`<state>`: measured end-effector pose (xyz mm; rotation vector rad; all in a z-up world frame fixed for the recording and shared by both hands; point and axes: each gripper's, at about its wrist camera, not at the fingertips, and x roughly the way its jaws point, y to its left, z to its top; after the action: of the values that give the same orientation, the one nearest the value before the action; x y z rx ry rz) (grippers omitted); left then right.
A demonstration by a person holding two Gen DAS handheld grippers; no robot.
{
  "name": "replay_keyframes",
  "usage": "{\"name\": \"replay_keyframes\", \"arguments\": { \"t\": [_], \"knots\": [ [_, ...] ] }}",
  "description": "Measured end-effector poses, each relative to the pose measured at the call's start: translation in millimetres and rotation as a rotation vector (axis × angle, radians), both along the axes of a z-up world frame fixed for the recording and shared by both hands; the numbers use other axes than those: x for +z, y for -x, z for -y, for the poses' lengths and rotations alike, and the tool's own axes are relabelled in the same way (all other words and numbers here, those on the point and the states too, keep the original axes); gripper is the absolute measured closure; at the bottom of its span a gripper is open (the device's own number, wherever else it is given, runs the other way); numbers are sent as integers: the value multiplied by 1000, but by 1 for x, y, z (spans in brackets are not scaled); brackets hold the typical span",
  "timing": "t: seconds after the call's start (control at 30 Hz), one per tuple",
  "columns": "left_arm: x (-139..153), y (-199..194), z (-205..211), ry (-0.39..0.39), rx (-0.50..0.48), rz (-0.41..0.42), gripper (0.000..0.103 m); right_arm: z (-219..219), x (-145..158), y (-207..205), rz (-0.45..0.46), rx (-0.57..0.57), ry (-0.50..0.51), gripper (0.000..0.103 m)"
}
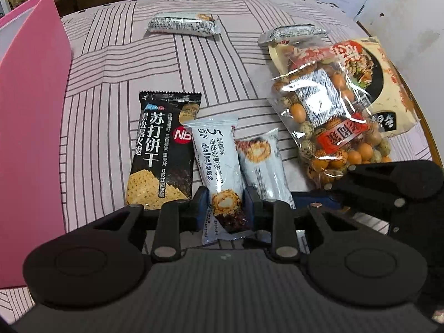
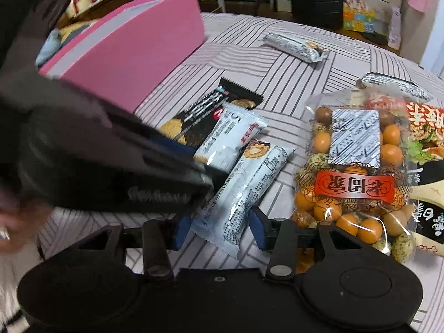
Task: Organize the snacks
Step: 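Close the left gripper on a white wafer bar while the right gripper grasps another, then carry both wafer bars over the pink box and open both grippers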
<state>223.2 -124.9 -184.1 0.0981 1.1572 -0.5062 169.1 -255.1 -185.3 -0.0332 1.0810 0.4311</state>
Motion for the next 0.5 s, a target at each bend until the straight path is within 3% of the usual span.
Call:
{"name": "replay_keyframes", "arguments": {
  "t": [0.13, 0.4, 0.5],
  "knots": [
    [1, 6, 5, -31, -5, 44, 77, -10, -1, 9, 81, 52, 90, 56],
    [8, 11, 1, -34, -9, 30, 78, -8, 5, 12, 60, 46, 83, 60],
    [12, 16, 0, -38, -3, 31, 79, -15, 2, 19, 82, 65, 127, 60]
  ]
}}
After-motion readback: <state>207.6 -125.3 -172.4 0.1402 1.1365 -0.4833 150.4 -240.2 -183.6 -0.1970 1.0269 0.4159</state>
